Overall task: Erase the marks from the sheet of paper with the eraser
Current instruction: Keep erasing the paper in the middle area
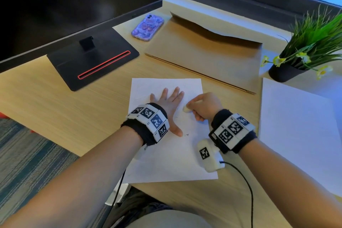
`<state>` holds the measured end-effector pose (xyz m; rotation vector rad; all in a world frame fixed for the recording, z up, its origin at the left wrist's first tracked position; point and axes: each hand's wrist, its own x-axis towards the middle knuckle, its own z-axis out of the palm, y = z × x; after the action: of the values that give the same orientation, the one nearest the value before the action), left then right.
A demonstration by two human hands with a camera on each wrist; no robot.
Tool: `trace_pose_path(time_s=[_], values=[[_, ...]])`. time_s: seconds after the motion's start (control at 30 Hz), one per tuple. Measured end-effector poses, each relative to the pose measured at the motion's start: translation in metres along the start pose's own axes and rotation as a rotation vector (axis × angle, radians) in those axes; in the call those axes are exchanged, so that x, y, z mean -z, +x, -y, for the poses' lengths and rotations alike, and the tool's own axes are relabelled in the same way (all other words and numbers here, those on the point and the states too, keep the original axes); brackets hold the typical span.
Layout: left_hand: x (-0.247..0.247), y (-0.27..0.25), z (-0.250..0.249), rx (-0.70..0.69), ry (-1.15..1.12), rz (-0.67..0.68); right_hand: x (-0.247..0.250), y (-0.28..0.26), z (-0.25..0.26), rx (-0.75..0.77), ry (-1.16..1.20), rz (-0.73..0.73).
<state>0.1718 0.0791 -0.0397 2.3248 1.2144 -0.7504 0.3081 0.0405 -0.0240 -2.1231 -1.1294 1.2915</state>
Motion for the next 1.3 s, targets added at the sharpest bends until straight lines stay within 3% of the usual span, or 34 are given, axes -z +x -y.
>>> trace_pose_path(time_s=[0.17,0.33,0.5,0.73,0.93,1.13,1.3], values=[[-0.001,0.002,0.001,0.002,0.004,-0.001,-0.008,-0.019,-0.007,-0.019,-0.119,0.23],[-0.001,0.001,0.001,-0.004,-0.02,-0.008,0.001,0.006,0.005,0.002,0.03,-0.034],[-0.003,0.002,0.0,0.0,0.01,-0.021,-0.019,-0.019,-0.003,-0.006,-0.07,0.209],[0.001,0.001,0.0,-0.01,-0.03,-0.017,-0.016,0.012,0.007,0.031,0.064,-0.055],[-0.002,0.003,0.002,-0.004,-0.013,-0.027,-0.014,-0.008,-0.005,-0.015,-0.03,0.224],[-0.001,0.0,0.001,-0.017,-0.025,-0.039,-0.008,0.016,0.004,0.025,0.204,-0.077],[-0.001,-0.004,0.008,-0.052,-0.023,-0.045,0.031,0.006,-0.019,-0.021,0.445,-0.035]])
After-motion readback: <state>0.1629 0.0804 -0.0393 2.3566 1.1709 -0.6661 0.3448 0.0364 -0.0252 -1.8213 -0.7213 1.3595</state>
